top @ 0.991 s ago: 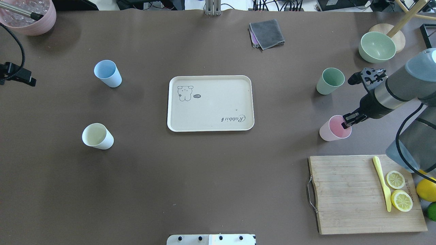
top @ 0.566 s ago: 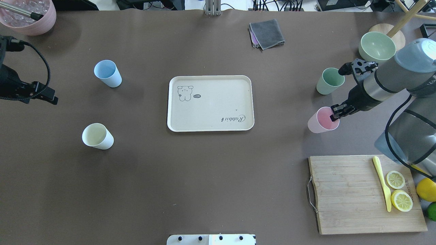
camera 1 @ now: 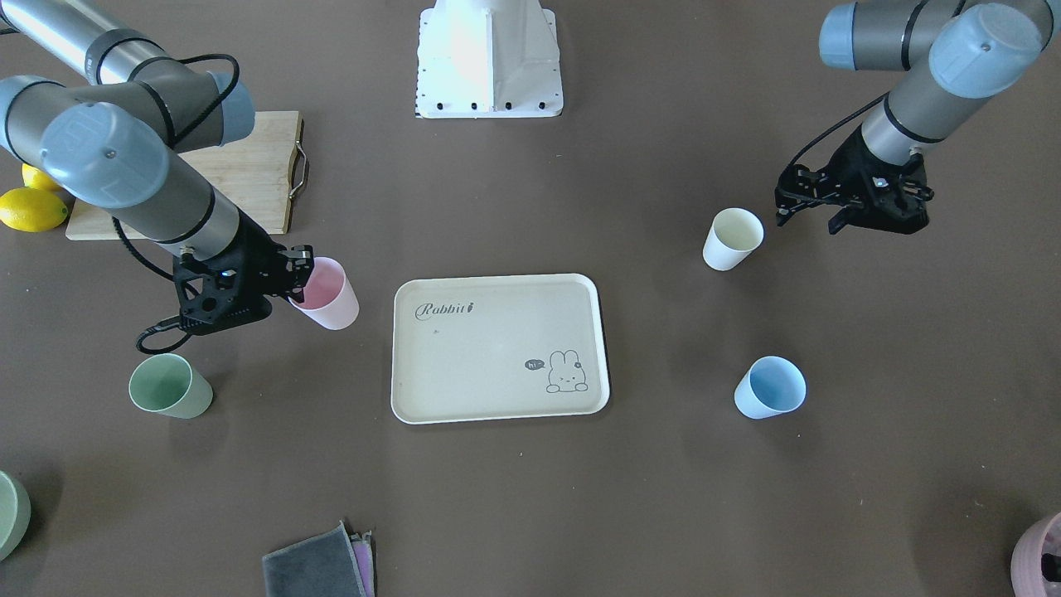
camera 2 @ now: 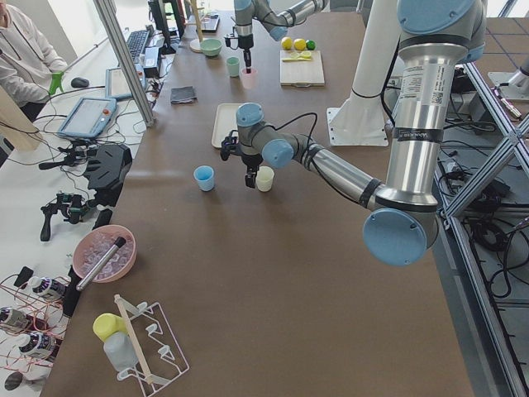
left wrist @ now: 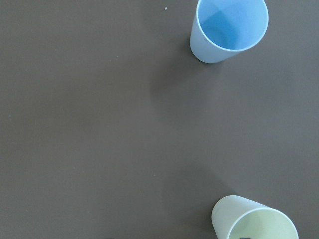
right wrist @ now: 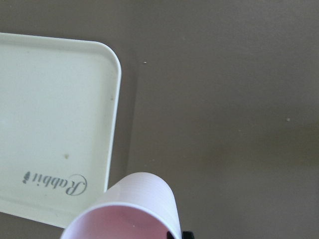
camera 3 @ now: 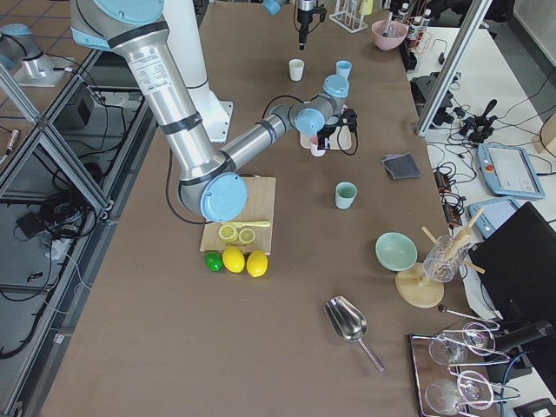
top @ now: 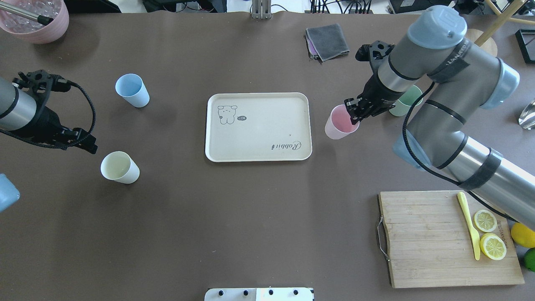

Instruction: Place all cups on tray

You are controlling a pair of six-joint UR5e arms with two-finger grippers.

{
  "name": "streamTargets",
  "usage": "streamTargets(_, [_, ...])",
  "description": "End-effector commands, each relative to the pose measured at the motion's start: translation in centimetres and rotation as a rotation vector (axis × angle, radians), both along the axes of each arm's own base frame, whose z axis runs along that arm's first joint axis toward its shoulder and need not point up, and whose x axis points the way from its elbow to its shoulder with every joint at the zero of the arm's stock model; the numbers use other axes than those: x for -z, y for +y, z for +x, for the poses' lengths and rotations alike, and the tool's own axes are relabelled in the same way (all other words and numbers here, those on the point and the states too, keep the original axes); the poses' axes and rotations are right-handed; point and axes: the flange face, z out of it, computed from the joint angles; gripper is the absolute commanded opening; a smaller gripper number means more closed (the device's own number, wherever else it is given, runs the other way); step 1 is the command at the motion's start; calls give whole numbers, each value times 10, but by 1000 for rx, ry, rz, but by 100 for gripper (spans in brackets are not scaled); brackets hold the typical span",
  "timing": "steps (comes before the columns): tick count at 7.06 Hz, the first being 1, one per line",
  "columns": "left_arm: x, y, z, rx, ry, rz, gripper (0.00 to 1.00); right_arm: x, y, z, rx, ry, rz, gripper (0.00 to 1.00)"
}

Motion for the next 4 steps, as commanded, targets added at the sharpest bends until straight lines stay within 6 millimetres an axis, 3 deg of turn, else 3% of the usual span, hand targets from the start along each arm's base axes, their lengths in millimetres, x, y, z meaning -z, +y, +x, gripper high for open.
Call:
streamTargets(1, [2, 10, 37, -20, -26, 12, 77, 26, 2, -55, 4, 16, -12, 0])
streamTargets(4, [-4, -2, 61, -37, -39, 3, 63, 30, 12, -74, 8, 19, -2, 0])
